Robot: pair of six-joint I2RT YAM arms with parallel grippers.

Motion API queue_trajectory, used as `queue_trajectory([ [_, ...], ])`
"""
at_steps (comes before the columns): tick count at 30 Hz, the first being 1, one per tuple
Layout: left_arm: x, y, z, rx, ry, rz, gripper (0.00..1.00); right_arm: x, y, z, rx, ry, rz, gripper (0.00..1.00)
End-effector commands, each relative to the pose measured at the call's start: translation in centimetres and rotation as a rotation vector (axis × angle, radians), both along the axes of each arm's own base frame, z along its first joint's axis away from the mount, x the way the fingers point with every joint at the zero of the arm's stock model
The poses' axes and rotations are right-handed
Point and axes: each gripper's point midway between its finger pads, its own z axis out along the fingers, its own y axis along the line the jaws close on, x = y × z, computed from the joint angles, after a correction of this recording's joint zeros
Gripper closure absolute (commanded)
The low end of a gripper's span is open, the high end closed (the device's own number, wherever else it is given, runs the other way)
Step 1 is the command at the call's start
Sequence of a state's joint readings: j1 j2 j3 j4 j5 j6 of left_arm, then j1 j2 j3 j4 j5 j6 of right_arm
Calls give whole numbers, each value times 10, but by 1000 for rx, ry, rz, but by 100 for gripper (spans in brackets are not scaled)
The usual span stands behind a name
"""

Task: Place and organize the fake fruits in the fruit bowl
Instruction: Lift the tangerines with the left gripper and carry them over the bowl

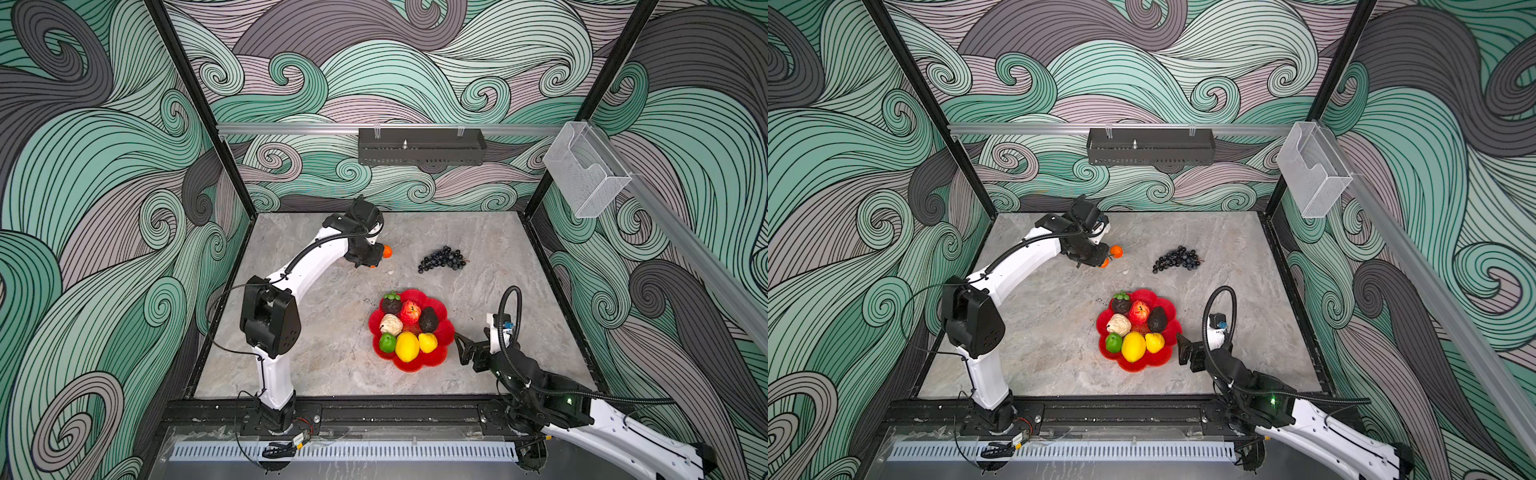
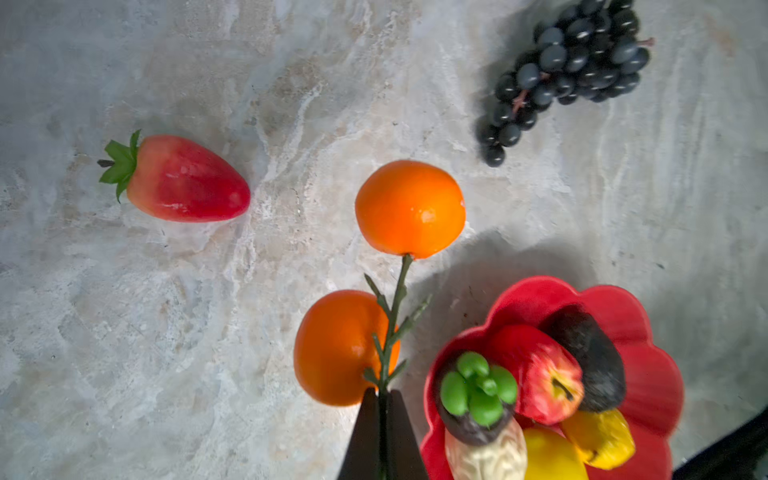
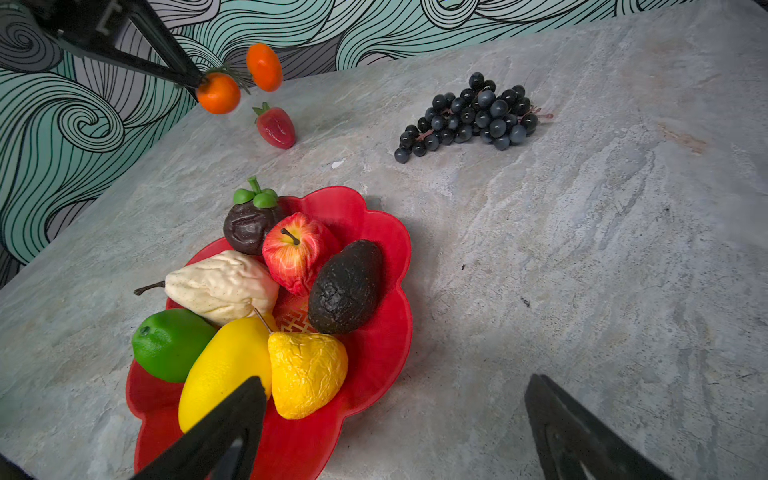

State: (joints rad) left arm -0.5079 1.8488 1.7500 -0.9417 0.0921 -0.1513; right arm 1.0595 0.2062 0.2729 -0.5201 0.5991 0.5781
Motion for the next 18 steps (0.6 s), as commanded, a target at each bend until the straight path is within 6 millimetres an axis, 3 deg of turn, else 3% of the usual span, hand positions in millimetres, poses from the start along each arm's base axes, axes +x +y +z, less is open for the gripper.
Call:
queue_trajectory([
  [1, -30, -13, 25, -53, -1, -29, 100, 3, -10, -1, -46, -24, -33, 2],
  [10, -109, -63, 18, 12, 79, -206, 100, 4, -15, 6, -44, -60, -41, 3],
  [18, -158, -91, 7, 41, 161, -242, 100, 3, -25, 15, -3, -71, -84, 4],
])
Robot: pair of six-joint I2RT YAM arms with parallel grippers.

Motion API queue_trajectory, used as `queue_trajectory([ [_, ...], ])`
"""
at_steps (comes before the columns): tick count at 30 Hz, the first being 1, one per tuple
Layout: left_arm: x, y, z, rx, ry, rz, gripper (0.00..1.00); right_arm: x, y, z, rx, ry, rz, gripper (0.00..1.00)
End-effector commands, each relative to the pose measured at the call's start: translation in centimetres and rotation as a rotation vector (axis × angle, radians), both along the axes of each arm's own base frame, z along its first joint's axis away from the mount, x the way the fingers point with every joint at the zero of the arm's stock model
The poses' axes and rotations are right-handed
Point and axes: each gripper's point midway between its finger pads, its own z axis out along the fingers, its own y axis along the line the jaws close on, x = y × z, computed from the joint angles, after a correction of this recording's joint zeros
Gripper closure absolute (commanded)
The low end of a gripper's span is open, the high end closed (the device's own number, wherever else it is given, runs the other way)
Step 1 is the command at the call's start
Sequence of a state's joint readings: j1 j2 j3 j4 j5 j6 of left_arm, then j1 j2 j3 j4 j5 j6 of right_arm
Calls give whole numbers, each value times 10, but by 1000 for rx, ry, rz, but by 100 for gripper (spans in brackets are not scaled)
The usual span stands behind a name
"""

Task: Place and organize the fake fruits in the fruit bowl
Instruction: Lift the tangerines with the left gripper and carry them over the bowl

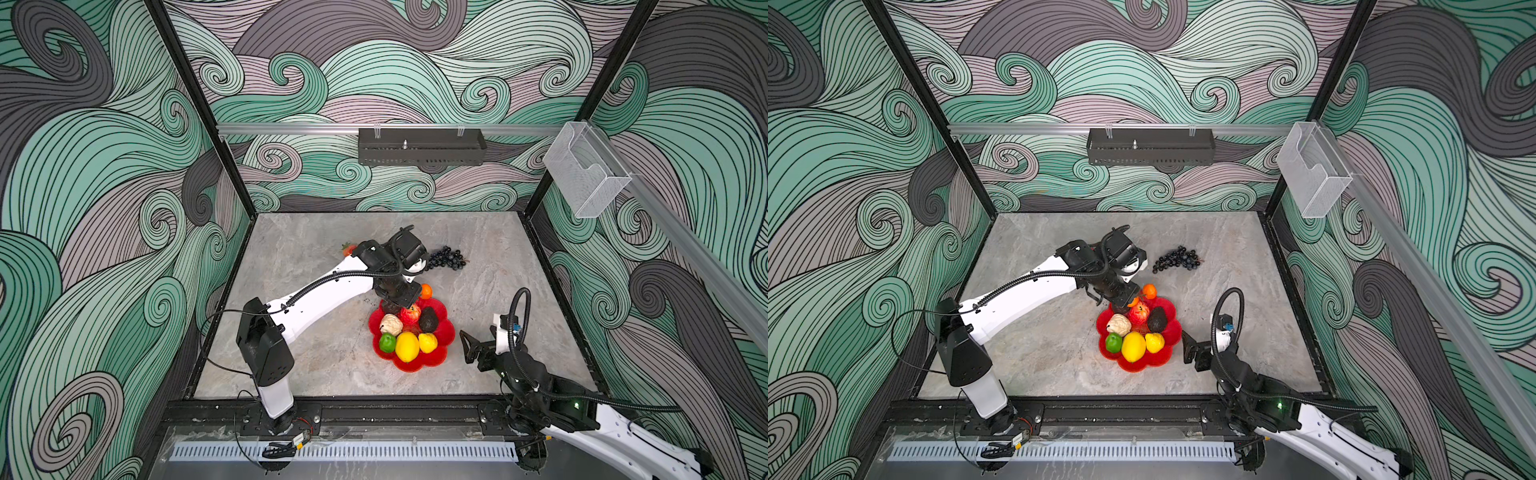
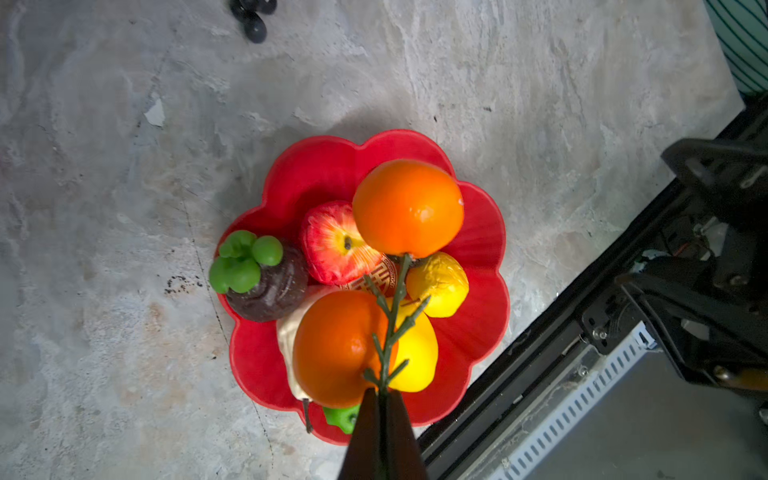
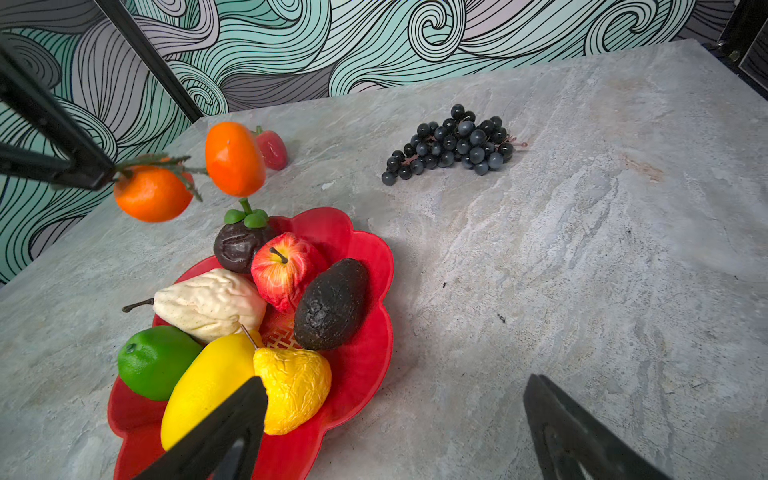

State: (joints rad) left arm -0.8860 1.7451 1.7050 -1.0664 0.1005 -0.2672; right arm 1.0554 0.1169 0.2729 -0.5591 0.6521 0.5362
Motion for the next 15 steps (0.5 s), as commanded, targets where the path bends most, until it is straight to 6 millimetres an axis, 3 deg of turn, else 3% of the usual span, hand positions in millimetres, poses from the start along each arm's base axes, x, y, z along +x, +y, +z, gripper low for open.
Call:
queue_trajectory([
  [1, -21, -1, -10, 49, 72, 34, 100, 2, -14, 8, 10, -15, -65, 4],
  [5, -38, -10, -18, 57, 107, 66, 100, 1, -25, 18, 21, -34, -107, 5],
  [11, -66, -31, -31, 17, 168, 101, 100, 1, -33, 15, 43, -36, -143, 5],
  [15, -69, -30, -38, 30, 158, 98, 100, 1, -33, 11, 34, -29, -146, 5],
])
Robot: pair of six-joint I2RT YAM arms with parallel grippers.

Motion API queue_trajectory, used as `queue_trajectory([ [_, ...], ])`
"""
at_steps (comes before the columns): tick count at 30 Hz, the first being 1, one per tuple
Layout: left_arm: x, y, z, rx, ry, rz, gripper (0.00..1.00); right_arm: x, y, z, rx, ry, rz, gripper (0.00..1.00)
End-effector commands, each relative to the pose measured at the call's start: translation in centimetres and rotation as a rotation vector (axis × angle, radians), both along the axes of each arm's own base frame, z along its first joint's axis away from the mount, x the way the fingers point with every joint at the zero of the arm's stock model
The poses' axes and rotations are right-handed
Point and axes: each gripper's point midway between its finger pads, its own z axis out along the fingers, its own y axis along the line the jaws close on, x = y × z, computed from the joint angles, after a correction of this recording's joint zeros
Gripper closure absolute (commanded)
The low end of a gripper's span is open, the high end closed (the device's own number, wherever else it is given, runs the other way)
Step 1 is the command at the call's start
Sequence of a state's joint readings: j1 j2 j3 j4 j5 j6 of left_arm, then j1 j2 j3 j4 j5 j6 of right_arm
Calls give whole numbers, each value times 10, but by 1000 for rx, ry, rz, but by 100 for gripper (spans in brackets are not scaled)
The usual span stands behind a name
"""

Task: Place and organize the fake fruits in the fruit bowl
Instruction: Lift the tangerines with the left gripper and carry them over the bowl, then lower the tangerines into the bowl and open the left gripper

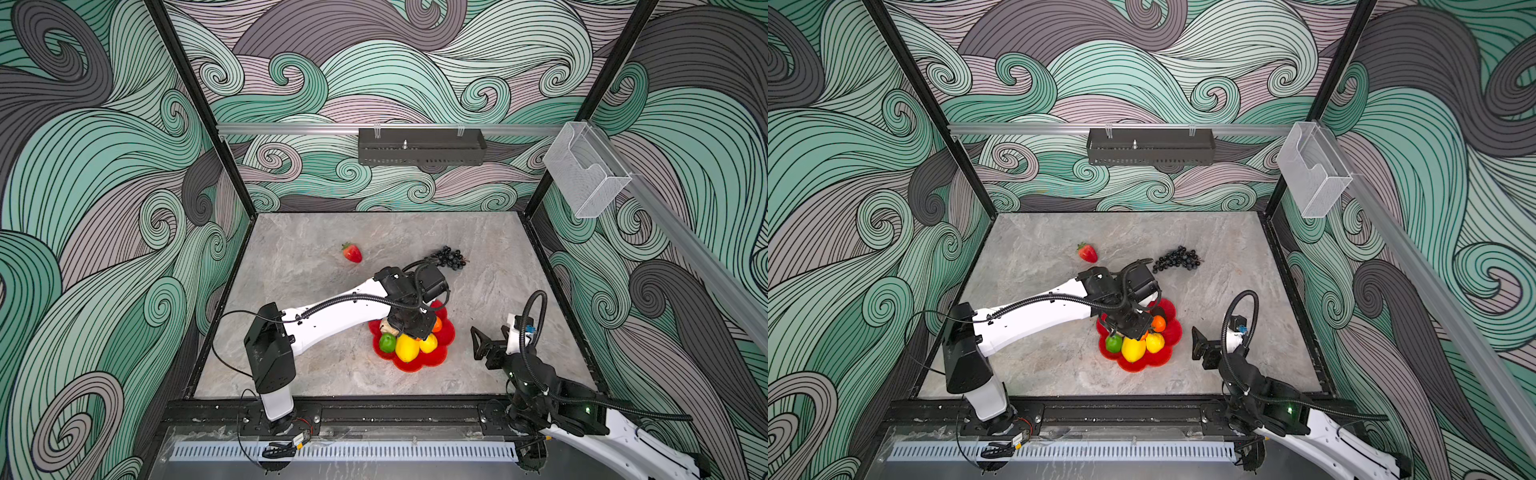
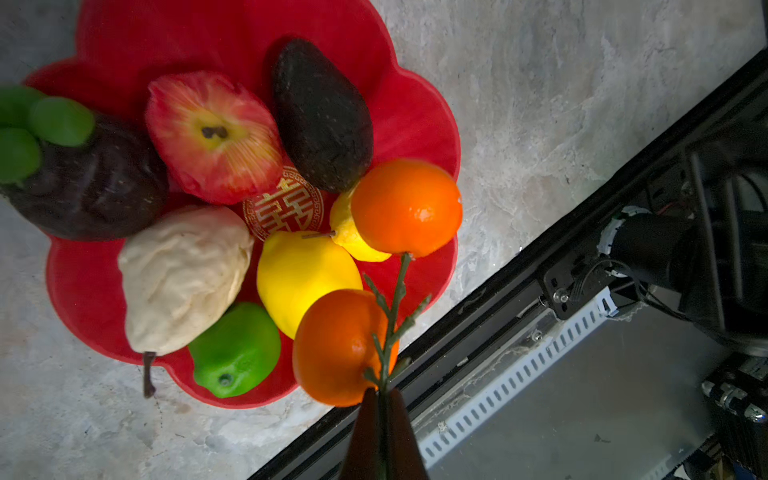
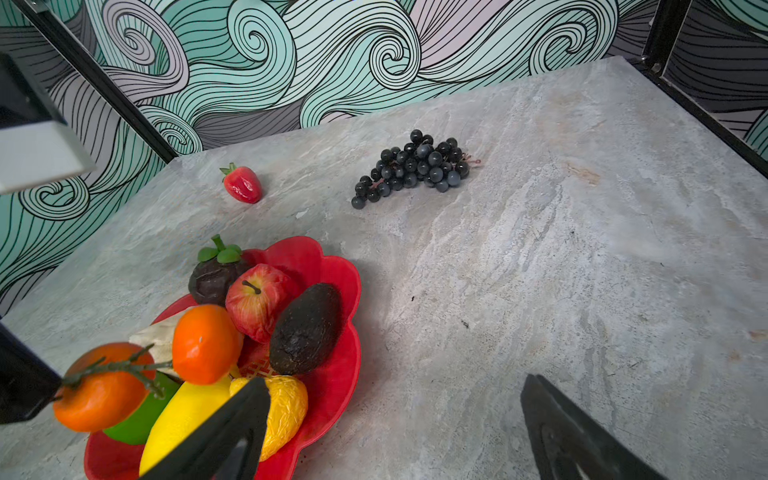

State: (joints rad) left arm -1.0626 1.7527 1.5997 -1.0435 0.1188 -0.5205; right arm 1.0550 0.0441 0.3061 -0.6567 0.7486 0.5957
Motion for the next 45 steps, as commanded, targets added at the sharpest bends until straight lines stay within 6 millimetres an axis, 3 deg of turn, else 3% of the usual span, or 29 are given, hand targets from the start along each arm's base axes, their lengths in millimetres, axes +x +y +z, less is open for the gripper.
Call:
queue_trajectory([
  [1, 4, -1, -4, 8, -6, 32, 100, 1, -7, -1, -5, -1, -38, 5],
  [5, 17, 16, -6, 103, -65, 29, 100, 1, -6, -3, -6, 5, -33, 5],
  [15, 28, 16, -17, 120, -54, -161, 100, 0, -3, -14, -8, 26, -22, 5],
  [29, 53, 14, -25, 30, 10, -176, 97, 0, -2, -15, -4, 27, -16, 5],
  [45, 47, 15, -44, 32, 76, -174, 89, 0, -3, -12, 7, 21, -21, 4],
])
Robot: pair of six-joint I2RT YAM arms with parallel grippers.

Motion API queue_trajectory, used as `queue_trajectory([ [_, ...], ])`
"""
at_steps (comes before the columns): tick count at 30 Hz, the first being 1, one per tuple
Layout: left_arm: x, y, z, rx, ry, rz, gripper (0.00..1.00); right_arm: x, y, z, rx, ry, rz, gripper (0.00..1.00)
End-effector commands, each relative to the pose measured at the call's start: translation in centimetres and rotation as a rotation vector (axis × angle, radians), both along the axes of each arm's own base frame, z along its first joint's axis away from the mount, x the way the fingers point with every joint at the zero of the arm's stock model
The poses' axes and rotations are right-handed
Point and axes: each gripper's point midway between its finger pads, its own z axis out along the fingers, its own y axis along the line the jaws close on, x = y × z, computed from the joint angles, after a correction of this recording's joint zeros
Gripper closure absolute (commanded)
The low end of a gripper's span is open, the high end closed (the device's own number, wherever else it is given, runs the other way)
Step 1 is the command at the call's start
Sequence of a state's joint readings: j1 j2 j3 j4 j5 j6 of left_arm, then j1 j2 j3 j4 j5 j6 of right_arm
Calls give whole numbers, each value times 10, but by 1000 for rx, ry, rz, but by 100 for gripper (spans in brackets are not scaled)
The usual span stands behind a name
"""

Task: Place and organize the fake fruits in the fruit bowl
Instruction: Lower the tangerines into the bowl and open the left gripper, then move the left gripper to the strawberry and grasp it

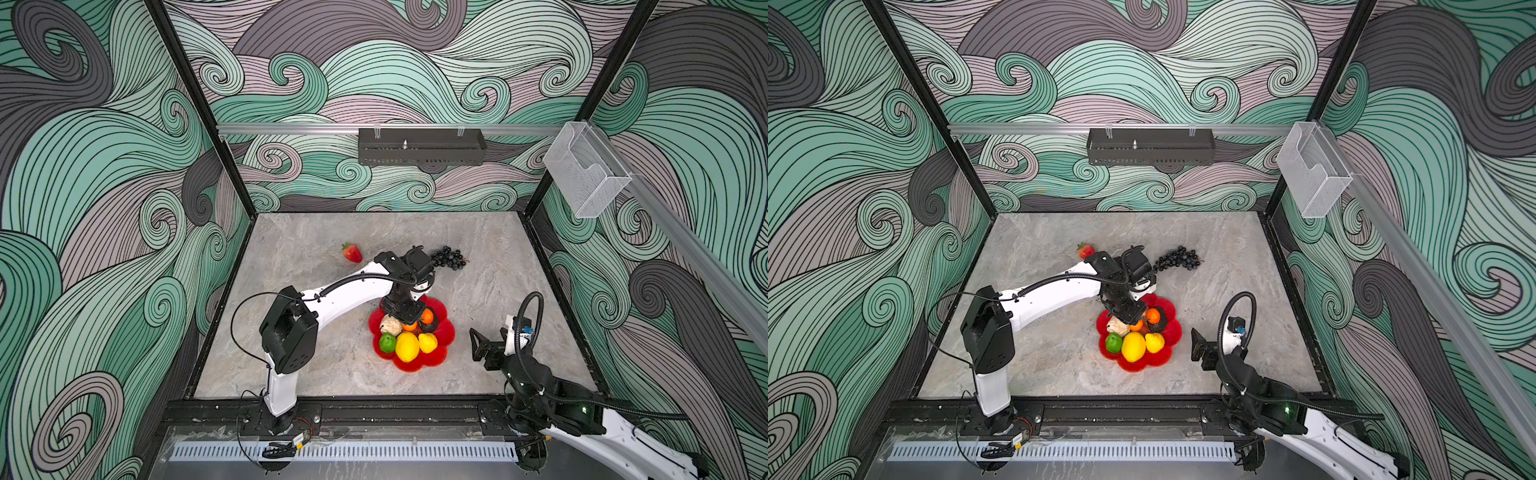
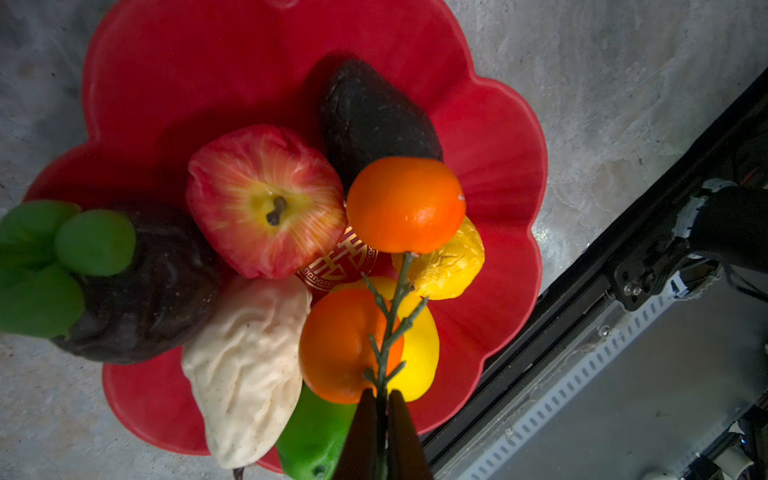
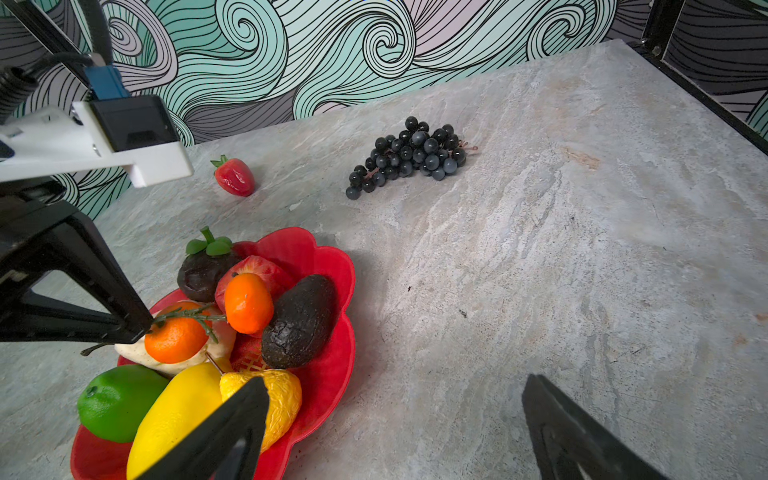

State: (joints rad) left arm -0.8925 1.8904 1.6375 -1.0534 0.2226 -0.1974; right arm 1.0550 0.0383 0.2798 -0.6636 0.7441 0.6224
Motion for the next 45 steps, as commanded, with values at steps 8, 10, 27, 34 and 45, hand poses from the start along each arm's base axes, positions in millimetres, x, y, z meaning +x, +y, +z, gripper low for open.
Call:
queue_trajectory([
  [8, 0, 0, -6, 8, 18, 5, 79, 0, -3, -1, 7, 2, -11, 4],
  [10, 0, 1, -6, 11, 14, 7, 79, 0, -3, -2, 6, 3, -10, 4],
  [27, 103, 57, 86, -174, -299, 435, 46, -2, 1, 11, 48, 3, 10, 4],
  [34, 187, 135, 74, -215, -383, 873, 25, -3, 9, 18, 31, 2, 54, 3],
  [45, 273, 187, -26, -73, -185, 1149, 13, -2, 26, 24, -68, 2, 144, 1],
])
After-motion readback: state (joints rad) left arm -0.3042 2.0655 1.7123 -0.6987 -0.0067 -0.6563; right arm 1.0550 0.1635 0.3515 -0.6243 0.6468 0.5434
